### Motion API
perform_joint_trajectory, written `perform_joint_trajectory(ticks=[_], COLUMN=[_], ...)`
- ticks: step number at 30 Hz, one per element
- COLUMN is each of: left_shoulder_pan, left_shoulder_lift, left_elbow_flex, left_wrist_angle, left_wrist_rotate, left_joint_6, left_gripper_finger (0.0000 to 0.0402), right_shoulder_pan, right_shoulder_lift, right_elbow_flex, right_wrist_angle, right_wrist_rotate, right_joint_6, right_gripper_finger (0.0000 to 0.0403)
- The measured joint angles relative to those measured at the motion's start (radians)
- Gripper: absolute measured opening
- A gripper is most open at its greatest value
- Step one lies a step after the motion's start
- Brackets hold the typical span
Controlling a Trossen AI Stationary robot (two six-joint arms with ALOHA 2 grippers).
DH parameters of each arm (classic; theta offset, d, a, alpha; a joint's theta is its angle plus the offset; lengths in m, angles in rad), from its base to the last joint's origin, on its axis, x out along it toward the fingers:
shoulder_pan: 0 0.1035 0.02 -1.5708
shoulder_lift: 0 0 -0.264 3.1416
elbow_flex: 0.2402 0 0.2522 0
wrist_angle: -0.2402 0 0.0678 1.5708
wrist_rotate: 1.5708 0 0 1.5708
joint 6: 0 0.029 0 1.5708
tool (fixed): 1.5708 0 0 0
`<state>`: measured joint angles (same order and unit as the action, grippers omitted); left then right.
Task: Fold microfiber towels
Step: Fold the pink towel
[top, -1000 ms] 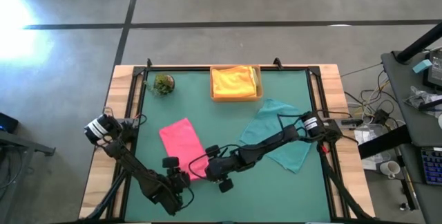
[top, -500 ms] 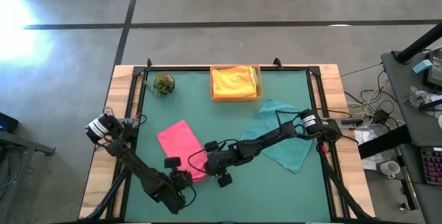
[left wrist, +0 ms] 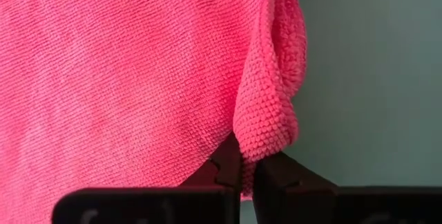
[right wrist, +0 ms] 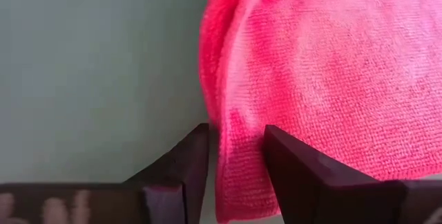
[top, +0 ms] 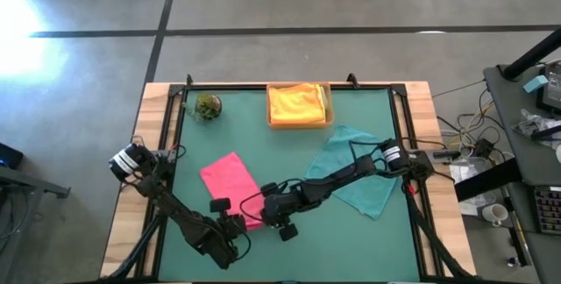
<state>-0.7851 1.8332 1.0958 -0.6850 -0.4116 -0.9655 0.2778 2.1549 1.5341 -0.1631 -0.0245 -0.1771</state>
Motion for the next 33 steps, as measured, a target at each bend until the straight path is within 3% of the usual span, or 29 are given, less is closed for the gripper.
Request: perform_joint_trajectory(ticks=[5,12,24,33], left_shoulder_pan=[0.0,0.0,0.001,0.005], left_shoulder_lift=[-0.001,-0.002,-0.072,-0.144], left_elbow_flex=[-0.001,-0.002,0.007,0.008], left_wrist_angle=[0.007,0.008,0.129,0.173], left_wrist_rotate=[-0.001,-0.001,0.159,0.184], left_joint_6=[0.0,0.001,-0.001,0.0], left_gripper_finger=[0.0002,0.0002,0.0002,0.0002], right_shoulder_pan=[0.002,0.002,0.053,0.113], right_shoulder_lift=[0.003,0.004,-0.105,-0.149], right_elbow_flex=[0.0,0.0,-0.003,-0.003], right_wrist_angle=[0.002,0.002,-0.076,-0.138], right_wrist_rotate=[0.048,0.073,0.029,0.023], right_joint_6=[0.022,0.057,0.38,0.578], right_gripper_finger=[0.0103,0.0016,0.0009,0.0009])
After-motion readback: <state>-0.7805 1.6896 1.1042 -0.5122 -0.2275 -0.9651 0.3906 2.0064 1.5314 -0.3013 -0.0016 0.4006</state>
